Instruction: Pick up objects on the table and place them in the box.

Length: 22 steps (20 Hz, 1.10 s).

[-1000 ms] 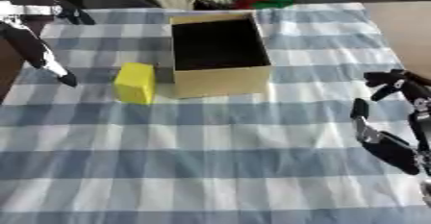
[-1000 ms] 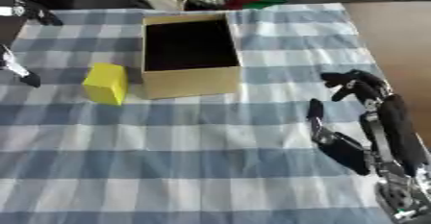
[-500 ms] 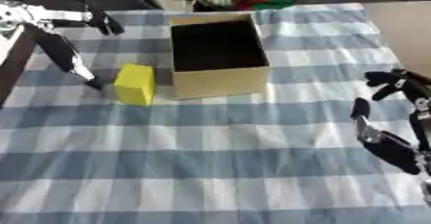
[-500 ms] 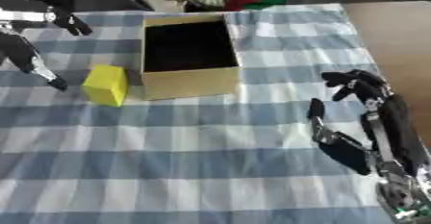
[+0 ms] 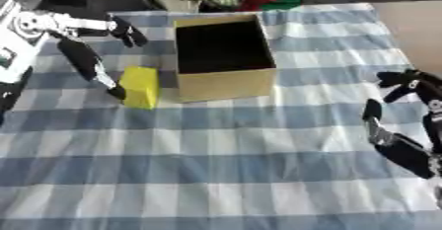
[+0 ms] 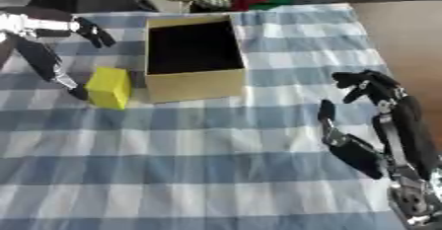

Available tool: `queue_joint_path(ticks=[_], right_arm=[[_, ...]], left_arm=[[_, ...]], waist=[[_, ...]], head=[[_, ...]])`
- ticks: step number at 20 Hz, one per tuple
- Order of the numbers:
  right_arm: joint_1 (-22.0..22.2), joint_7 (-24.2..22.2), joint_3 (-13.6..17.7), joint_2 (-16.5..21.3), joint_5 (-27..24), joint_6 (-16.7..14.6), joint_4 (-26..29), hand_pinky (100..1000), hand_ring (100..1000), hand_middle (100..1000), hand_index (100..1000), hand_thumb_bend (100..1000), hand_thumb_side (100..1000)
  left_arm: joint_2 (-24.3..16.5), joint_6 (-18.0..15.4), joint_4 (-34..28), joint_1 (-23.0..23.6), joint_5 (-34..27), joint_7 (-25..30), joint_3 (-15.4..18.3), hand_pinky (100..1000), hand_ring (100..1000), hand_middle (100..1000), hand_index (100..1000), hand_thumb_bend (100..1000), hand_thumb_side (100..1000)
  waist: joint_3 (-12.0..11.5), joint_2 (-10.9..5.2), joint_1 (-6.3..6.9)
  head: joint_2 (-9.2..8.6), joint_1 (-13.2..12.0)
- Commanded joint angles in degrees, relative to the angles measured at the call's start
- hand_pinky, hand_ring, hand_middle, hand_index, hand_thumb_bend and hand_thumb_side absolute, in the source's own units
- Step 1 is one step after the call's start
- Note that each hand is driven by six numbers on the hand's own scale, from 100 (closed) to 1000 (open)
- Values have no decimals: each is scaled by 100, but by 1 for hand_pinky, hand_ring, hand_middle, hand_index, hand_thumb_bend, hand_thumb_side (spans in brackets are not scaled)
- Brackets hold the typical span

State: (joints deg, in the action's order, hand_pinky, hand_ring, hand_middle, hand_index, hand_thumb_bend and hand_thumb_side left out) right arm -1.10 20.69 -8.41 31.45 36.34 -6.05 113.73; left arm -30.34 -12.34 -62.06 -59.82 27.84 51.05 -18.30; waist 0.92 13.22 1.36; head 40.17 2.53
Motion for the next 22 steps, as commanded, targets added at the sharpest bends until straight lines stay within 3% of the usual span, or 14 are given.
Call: queue_joint_path(ticks=[1,15,22], right_arm=[[-65,-6,76,52,-45,7,86,862,515,602,788,100,416],[-152,-15,54,-11,-17,51,86,866,512,601,792,100,415],[-178,-34,29,-83,17,110,86,869,511,601,794,100,412]], left_arm=[[-37,-39,61,-125,24,92,19,983,873,845,933,777,373],[108,-327,643,9,460,92,137,992,875,834,917,763,407],[203,-285,745,-27,426,92,302,974,825,715,830,663,455]], waist=[[10,-66,0],[59,85,52],[99,153,43]], head=[[19,-15],[19,23],[-5,26]])
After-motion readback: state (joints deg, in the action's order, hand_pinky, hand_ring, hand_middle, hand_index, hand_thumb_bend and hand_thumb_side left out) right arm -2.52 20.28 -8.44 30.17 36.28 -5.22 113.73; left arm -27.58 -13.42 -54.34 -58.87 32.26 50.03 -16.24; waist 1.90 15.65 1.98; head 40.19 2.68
